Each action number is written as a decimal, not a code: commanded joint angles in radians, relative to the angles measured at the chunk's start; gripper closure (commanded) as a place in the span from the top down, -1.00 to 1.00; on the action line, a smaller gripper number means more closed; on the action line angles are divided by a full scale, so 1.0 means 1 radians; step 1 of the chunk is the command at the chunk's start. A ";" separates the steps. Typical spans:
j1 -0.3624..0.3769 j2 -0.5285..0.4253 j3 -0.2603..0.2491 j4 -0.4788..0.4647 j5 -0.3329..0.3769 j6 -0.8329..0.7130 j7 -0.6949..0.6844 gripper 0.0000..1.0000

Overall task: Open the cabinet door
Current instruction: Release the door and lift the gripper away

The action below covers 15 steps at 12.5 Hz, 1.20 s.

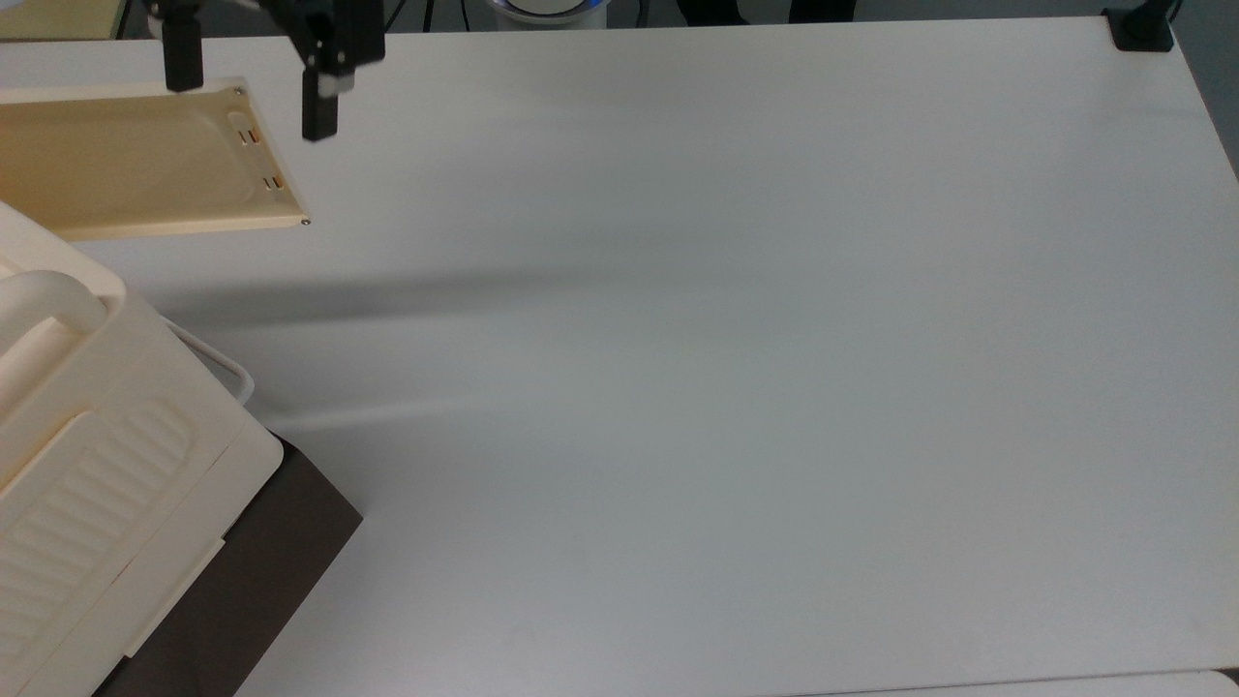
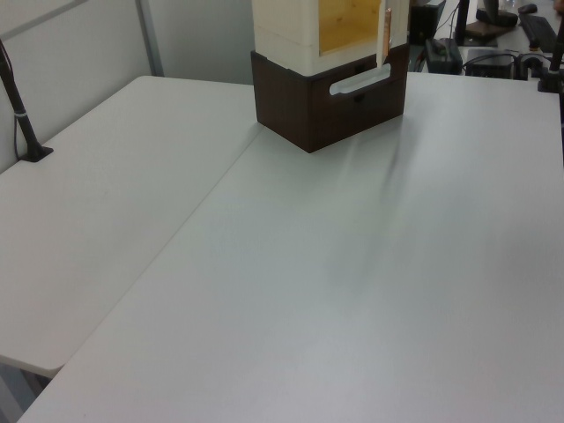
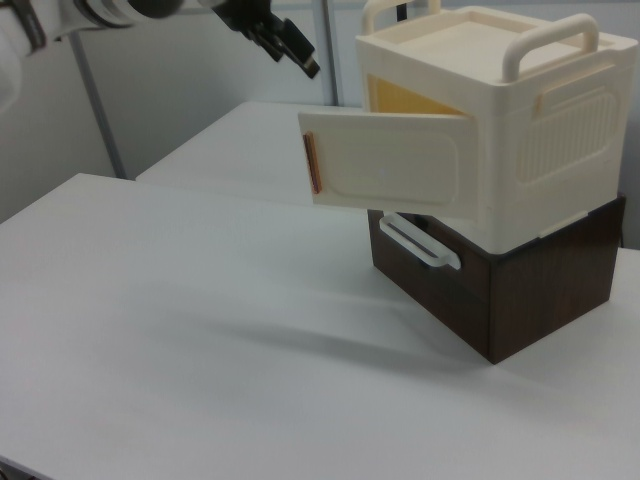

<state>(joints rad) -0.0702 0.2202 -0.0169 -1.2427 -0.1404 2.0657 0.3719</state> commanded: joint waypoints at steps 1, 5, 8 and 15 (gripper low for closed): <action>-0.028 0.034 -0.009 -0.047 -0.004 0.030 0.001 1.00; -0.077 0.028 -0.018 -0.050 -0.012 -0.161 -0.193 1.00; -0.095 0.011 -0.038 -0.047 -0.007 -0.335 -0.375 1.00; -0.085 -0.001 -0.017 -0.060 0.021 -0.355 -0.302 1.00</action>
<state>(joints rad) -0.1668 0.2536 -0.0447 -1.2691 -0.1497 1.7312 0.0282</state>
